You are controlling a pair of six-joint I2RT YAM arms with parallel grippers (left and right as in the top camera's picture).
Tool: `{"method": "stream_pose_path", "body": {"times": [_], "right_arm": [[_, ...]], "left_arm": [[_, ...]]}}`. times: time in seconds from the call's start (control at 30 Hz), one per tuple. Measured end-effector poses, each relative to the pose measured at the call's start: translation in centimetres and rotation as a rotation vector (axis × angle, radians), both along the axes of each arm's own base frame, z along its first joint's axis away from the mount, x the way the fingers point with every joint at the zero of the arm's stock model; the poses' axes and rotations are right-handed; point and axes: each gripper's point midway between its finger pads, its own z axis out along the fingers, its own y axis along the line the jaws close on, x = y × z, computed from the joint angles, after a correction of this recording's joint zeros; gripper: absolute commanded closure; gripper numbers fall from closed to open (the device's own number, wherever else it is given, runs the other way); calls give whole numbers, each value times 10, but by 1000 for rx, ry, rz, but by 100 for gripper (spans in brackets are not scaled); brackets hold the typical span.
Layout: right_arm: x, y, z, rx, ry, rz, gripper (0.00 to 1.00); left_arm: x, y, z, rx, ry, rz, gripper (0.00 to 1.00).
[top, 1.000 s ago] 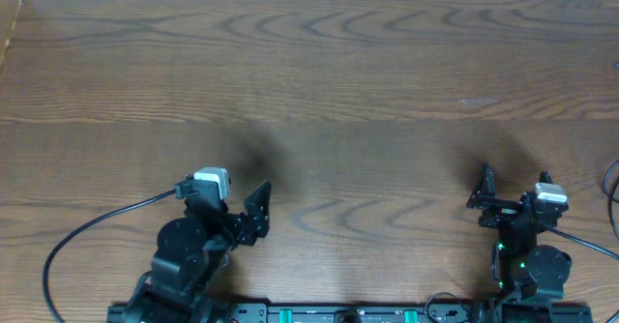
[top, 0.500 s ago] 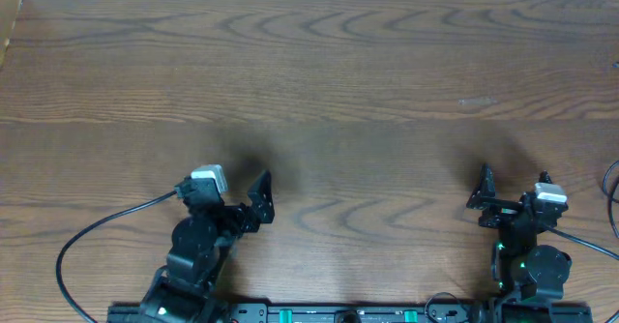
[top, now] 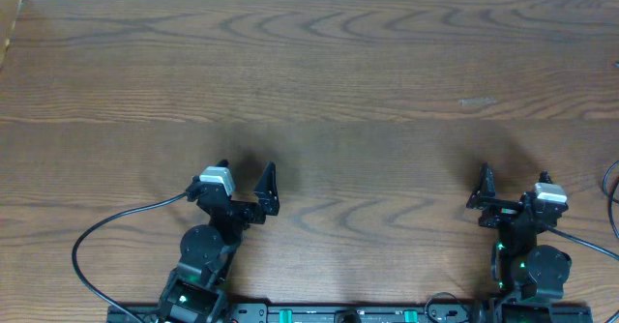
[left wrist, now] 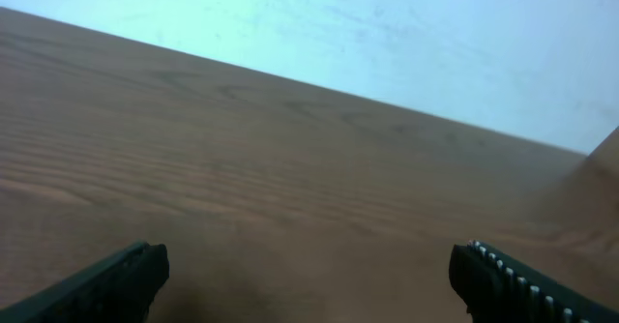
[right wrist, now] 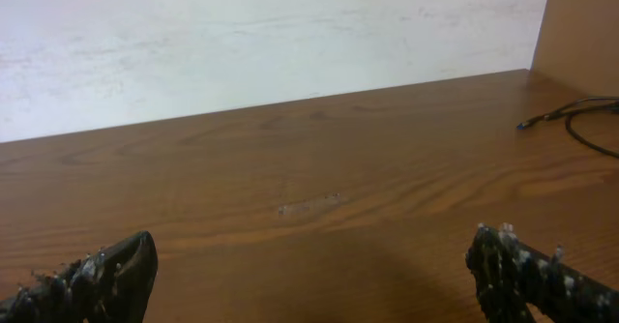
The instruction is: Untangle cables
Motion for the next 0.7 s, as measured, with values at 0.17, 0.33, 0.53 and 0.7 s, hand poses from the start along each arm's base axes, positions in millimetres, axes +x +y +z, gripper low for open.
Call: {"method": "stream_pose_path", "body": {"times": [0.17,0.33,0.53,0.7], "right_arm": [[0,0,0,0,0,0,1],[0,0,0,0,0,0,1],[0,0,0,0,-1,0,1],[0,0,0,0,0,0,1]], "left_arm": [[-3,2,-16,79,45,-4,2],[-8,16,-24,120,74,39,2],[-15,38,-29,128,95,114,2],[-16,53,-20,117,75,169,2]]}}
